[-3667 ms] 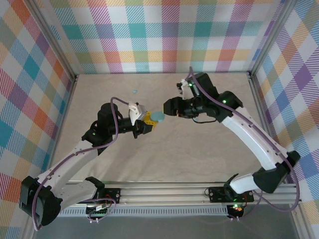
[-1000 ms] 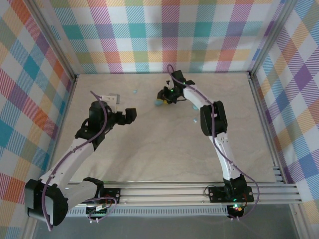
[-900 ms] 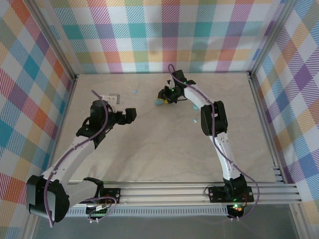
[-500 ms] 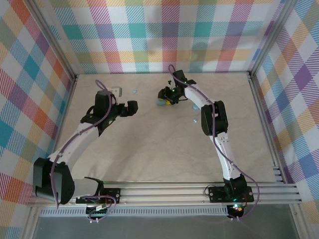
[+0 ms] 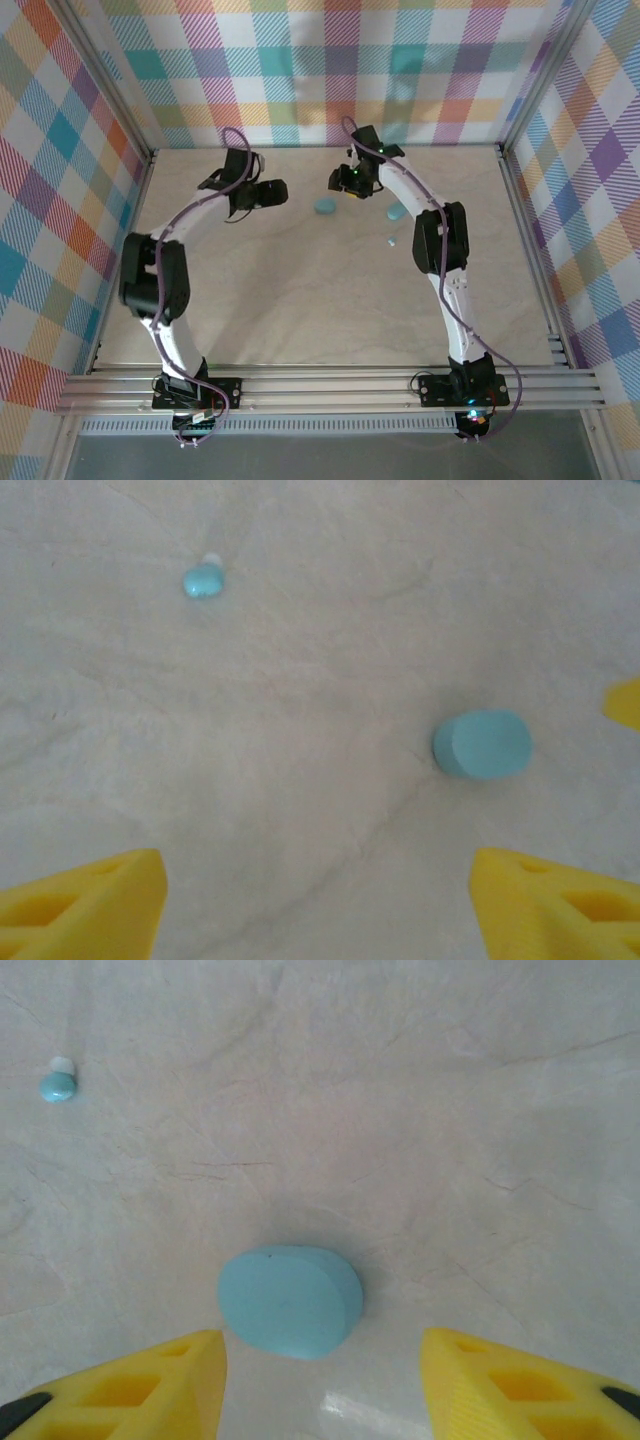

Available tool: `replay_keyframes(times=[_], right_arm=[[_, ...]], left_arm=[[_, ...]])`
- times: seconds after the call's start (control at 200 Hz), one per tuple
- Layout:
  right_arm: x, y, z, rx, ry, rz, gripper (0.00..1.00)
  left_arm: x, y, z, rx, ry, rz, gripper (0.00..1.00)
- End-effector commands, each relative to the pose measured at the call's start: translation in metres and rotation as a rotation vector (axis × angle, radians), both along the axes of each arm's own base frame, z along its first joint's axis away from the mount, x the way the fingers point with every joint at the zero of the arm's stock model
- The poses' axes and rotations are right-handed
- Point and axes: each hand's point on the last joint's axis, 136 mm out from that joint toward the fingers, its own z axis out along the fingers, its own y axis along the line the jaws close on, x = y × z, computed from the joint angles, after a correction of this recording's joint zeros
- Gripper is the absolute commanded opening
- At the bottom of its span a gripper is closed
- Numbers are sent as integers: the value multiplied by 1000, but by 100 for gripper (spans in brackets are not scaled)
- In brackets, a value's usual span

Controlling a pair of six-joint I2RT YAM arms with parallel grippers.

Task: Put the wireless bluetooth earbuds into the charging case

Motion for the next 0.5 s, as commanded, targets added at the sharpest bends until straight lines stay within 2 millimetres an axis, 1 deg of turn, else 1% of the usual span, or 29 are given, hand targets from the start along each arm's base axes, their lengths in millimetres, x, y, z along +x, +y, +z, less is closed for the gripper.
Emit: replay_keyframes(times=[0.0,0.065,0.16,0.195,0.245,0.28,0.35,0.385,0.495], right_arm=[[-7,-17,26,-62,-39,11,54],[-9,-20,31,-71,-52,14,55],[-13,-26,39,-86,-75,14,55],[-14,-27,43,-91,-82,15,55],[-16,-31,46,-100,-89,12,55],[-17,-33,49,-105,-95,10,55],[-19,-37,55,-113,-111,7,55],[-21,-39,59,-115,-122,6,56],[-23,-45,65,-128,-143,1,56]], left_arm=[[19,9,-20,36,66,47,75],[34,10,-32,57,83,61,73],[55,10,-42,86,89,80,71],[62,11,-45,93,92,86,67],[72,11,-50,94,98,90,60],[78,11,-53,90,104,96,57],[90,12,-58,88,107,115,56],[94,13,-64,92,113,125,55],[109,18,-67,113,106,158,55]])
